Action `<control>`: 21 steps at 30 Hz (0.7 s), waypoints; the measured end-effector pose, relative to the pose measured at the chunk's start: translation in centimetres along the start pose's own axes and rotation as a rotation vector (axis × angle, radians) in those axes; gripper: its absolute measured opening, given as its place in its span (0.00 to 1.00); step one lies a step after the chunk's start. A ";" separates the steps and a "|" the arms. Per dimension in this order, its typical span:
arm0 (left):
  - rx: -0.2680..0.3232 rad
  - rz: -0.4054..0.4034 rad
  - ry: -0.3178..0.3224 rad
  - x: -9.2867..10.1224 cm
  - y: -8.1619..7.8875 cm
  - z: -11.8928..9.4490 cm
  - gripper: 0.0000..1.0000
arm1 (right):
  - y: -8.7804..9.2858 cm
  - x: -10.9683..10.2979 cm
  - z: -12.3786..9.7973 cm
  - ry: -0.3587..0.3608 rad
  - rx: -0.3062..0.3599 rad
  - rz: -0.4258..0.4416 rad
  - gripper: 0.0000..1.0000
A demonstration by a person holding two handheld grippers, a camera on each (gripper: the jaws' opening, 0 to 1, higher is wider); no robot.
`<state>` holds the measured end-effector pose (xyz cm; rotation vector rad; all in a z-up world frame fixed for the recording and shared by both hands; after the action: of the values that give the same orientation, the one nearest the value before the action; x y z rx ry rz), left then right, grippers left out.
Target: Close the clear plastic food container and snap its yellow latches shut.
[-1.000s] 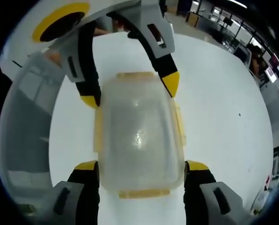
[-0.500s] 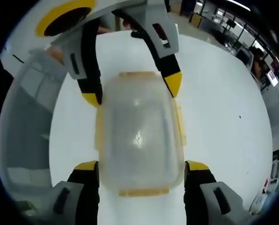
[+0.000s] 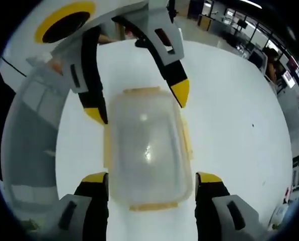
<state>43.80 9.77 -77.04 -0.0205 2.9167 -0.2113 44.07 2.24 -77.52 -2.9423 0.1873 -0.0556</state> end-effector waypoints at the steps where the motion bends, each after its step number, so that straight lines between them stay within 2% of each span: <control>1: 0.006 -0.010 0.005 0.2 0.0 -0.1 0.69 | 0.1 0.0 -0.1 -0.001 0.003 0.007 0.70; 7: 0.040 -0.095 0.009 0.4 0.3 -0.3 0.69 | 0.6 0.3 -0.5 0.010 0.032 0.070 0.70; 11: 0.083 -0.150 -0.010 0.4 0.5 -0.5 0.68 | 0.6 0.4 -0.6 0.017 0.091 0.157 0.70; 18: 0.132 -0.284 -0.016 0.1 2.2 -0.8 0.68 | 1.7 0.1 -0.5 0.022 0.109 0.217 0.70; 21: 0.189 -0.343 -0.035 -0.1 2.7 -1.2 0.68 | 2.1 0.2 -0.6 0.026 0.127 0.245 0.70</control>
<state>43.59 12.60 -76.22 -0.4897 2.8258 -0.5335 43.98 0.05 -77.37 -2.7703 0.5257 -0.0681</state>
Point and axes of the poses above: the point that each gripper's makers call its tool centre point, and the gripper's own axes: z roughly forward along the fingers, x roughly to its right, y roughly out of its underside, the point moved 2 cm from there along -z, roughly backward along the fingers, and after that the axes turned 12 degrees about -x, right-handed, at the moved point
